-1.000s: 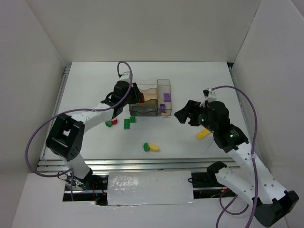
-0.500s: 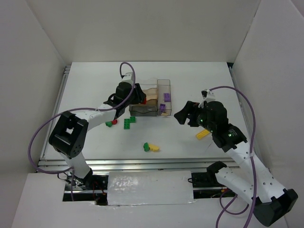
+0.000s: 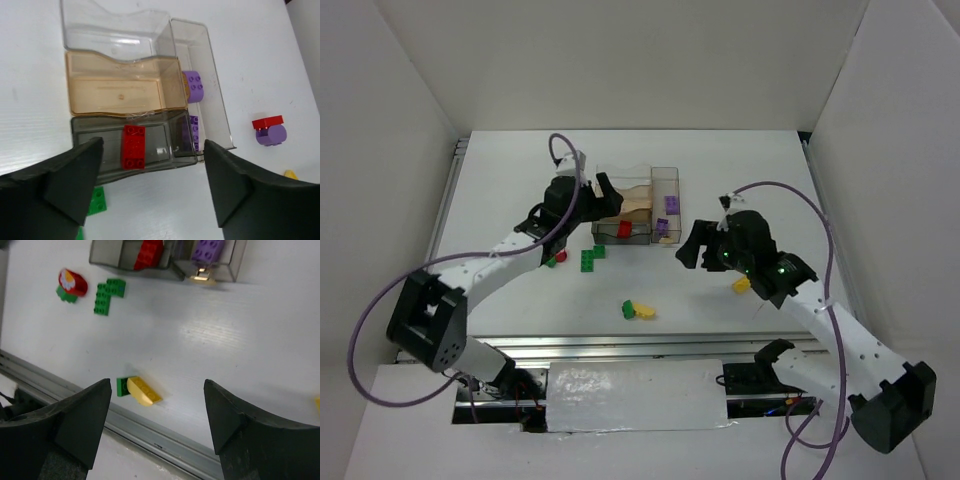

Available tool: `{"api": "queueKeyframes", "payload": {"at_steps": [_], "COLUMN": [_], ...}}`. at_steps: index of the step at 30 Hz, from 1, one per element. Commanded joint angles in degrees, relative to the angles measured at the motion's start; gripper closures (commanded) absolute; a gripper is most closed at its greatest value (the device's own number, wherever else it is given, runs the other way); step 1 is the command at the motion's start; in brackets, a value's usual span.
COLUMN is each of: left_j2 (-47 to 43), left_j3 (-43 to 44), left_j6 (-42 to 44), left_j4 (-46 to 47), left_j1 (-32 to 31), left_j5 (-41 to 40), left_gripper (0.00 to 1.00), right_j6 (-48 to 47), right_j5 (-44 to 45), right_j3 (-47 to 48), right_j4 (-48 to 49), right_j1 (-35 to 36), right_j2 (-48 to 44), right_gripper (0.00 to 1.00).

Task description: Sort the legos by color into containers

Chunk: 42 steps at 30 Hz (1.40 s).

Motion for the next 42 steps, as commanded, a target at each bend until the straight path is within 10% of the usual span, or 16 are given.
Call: {"api": "queueKeyframes", "payload": {"at_steps": [1, 5, 18, 42], "left_j2": [-10.47, -19.09, -44.76, -50.30], "left_j3": [3.93, 8.00, 5.00, -1.85], "left_j6": [-3.50, -8.60, -1.42, 3.52], "left_j4": [-7.40, -33.22, -57.79, -57.55], "left_j1": [-0.31, -0.14, 0.56, 0.56], "left_j5": [-8.25, -17.92, -18.02, -21.98], "left_gripper": [0.01, 0.00, 0.00, 0.01], "right_j6": [0.14, 5.40, 10.26, 11.22], "right_j5": [4.60, 18.40, 20.71, 20.71], "right_j3": [3.72, 9.69, 20.16, 23.49], "right_j4": [-1.37, -5.51, -5.17, -6.04], "right_j1": [6.72, 22.97, 37.24, 38.04], "right_j2": [5.65, 15.59, 40.56, 50.59], "right_gripper": [0.19, 0.20, 0.32, 0.58]}}
